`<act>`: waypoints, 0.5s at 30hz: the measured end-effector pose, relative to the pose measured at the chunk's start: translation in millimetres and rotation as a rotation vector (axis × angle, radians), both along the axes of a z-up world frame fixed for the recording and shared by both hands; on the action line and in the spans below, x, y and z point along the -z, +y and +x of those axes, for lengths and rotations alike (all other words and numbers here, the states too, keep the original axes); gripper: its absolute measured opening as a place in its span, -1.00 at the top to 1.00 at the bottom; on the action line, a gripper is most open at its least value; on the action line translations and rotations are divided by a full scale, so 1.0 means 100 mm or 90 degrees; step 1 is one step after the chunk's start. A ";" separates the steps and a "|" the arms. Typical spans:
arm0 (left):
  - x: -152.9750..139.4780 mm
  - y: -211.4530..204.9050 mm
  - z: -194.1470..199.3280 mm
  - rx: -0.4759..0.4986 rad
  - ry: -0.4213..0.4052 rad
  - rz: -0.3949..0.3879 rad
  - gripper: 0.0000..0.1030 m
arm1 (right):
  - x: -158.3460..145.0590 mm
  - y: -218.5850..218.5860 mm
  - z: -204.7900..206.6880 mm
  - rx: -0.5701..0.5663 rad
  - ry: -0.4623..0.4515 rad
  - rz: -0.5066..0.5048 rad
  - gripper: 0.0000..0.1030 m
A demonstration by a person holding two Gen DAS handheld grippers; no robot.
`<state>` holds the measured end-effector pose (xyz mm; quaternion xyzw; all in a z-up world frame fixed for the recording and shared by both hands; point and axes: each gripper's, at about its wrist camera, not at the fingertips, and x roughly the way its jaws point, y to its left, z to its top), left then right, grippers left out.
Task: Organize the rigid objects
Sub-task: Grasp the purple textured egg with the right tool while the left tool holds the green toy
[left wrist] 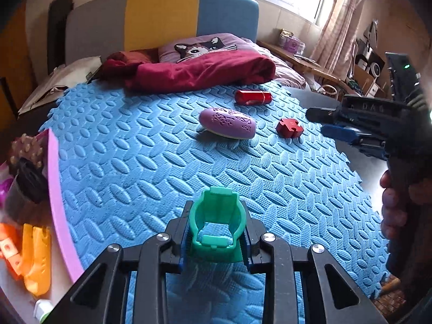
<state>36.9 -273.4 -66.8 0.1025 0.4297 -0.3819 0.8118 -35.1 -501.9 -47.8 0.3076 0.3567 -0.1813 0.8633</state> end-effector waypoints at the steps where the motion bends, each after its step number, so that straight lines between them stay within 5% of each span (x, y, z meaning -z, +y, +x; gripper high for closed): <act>1: -0.03 0.04 -0.01 -0.002 -0.002 -0.002 0.41 | 0.00 0.07 0.06 -0.024 0.004 -0.009 0.14; 4: -0.10 0.17 -0.04 -0.002 -0.003 -0.016 0.41 | -0.01 0.35 0.26 -0.116 0.020 -0.064 0.12; 8: -0.20 0.31 -0.06 -0.003 0.013 -0.045 0.41 | -0.02 0.62 0.56 -0.212 0.046 -0.149 -0.16; 15: -0.37 0.46 -0.10 0.003 0.014 -0.081 0.41 | 0.14 0.75 1.18 -0.356 0.153 -0.249 -0.32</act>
